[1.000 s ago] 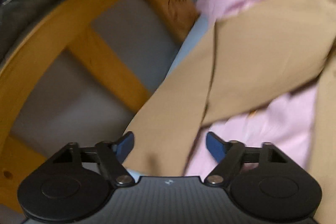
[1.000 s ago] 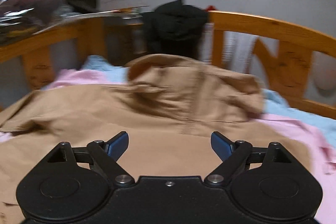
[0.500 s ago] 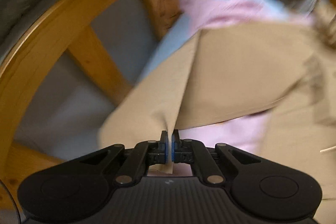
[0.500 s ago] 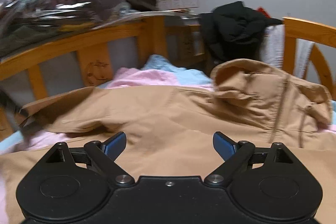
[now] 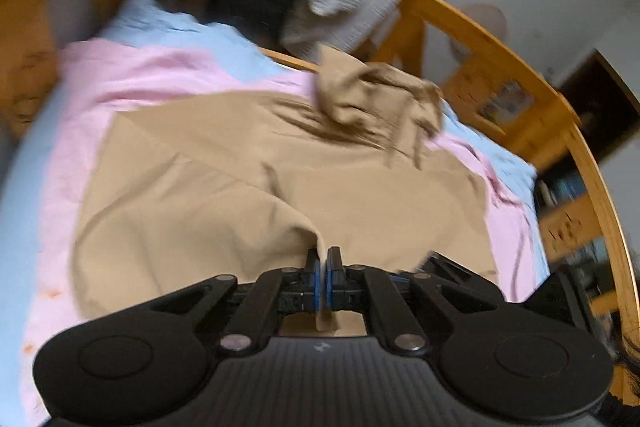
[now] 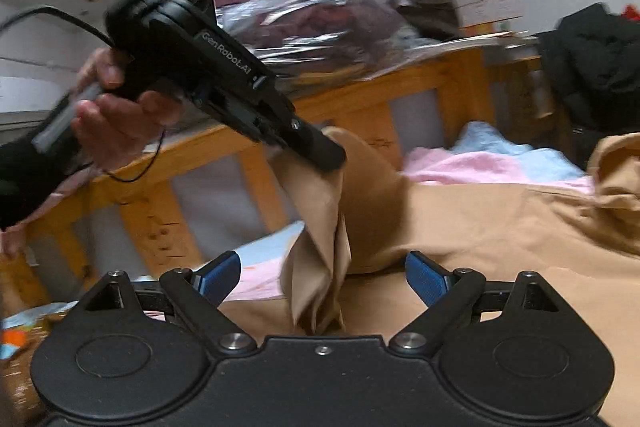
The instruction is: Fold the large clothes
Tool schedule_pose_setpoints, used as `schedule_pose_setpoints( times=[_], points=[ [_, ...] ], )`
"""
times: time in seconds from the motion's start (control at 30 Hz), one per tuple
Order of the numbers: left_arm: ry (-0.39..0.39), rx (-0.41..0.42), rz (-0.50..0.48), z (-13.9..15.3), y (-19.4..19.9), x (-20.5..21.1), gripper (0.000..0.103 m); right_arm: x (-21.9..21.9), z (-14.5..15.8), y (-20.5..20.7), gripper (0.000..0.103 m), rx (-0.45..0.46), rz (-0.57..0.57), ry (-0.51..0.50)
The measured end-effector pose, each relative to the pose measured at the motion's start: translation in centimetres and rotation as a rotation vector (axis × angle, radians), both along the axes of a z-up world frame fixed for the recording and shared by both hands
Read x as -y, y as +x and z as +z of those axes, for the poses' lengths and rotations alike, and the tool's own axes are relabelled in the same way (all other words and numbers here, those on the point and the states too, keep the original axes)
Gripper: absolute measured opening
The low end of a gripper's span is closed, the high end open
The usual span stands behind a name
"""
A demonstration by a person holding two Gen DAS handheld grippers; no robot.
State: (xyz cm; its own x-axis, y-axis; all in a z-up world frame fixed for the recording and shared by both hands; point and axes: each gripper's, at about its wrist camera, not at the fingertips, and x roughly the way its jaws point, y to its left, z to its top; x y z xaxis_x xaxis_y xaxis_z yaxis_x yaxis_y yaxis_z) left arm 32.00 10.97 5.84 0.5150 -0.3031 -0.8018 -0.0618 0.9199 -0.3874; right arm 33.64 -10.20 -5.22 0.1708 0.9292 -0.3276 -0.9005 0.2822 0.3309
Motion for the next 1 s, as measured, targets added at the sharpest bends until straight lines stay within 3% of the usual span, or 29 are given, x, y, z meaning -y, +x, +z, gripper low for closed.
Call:
schedule_pose_setpoints(
  times=[0.1, 0.17, 0.2, 0.23, 0.27, 0.33, 0.37, 0.5, 0.57, 0.67, 0.73, 0.9, 0.97, 1.0],
  points=[
    [0.010, 0.018, -0.053, -0.8, 0.6, 2.4, 0.001, -0.2, -0.8, 0.2, 0.065, -0.035, -0.100, -0.023],
    [0.026, 0.034, -0.068, -1.0, 0.8, 3.2, 0.004, -0.5, -1.6, 0.6, 0.022, -0.076, -0.156, -0.038],
    [0.040, 0.052, -0.067, -1.3, 1.1, 3.2, 0.005, -0.7, -1.7, 0.9, 0.017, -0.089, -0.181, -0.048],
    [0.053, 0.078, -0.055, -1.2, 0.8, 2.9, 0.014, -0.4, -1.6, 1.2, 0.010, -0.102, -0.199, -0.045],
    [0.067, 0.101, -0.037, -1.1, 0.7, 2.6, 0.034, 0.1, -1.2, 1.6, 0.007, -0.114, -0.228, -0.035],
    [0.077, 0.151, 0.012, -0.8, 0.0, 1.1, 0.072, 1.8, -0.4, 2.8, 0.006, -0.156, -0.292, -0.005],
    [0.080, 0.173, 0.031, -0.7, -0.1, 0.4, 0.075, 3.0, 0.2, 3.5, 0.006, -0.188, -0.324, 0.019],
    [0.199, 0.194, 0.184, -2.0, -1.1, -2.8, 0.070, 7.8, 2.6, 4.5, 0.006, -0.207, -0.433, 0.072],
    [0.204, 0.154, 0.270, -3.9, -1.1, -5.1, 0.070, 10.0, 3.0, 4.8, 0.006, -0.228, -0.475, 0.085],
    [0.218, 0.105, 0.310, -7.4, -0.3, -7.5, 0.069, 12.0, 1.8, 5.0, 0.006, -0.226, -0.545, 0.033],
    [0.202, 0.072, 0.300, -9.9, 0.7, -8.8, 0.069, 12.7, 0.2, 5.5, 0.006, -0.247, -0.581, -0.009],
    [0.104, 0.011, 0.287, -14.5, 2.6, -9.9, 0.066, 14.3, -4.9, 6.2, 0.006, -0.434, -0.645, -0.080],
    [0.075, -0.001, 0.279, -15.1, 3.1, -9.8, 0.044, 14.6, -5.5, 6.2, 0.006, -0.464, -0.664, -0.085],
    [0.063, 0.004, 0.268, -15.1, 3.3, -9.6, 0.039, 14.6, -5.4, 6.2, 0.006, -0.464, -0.668, -0.086]
  ],
)
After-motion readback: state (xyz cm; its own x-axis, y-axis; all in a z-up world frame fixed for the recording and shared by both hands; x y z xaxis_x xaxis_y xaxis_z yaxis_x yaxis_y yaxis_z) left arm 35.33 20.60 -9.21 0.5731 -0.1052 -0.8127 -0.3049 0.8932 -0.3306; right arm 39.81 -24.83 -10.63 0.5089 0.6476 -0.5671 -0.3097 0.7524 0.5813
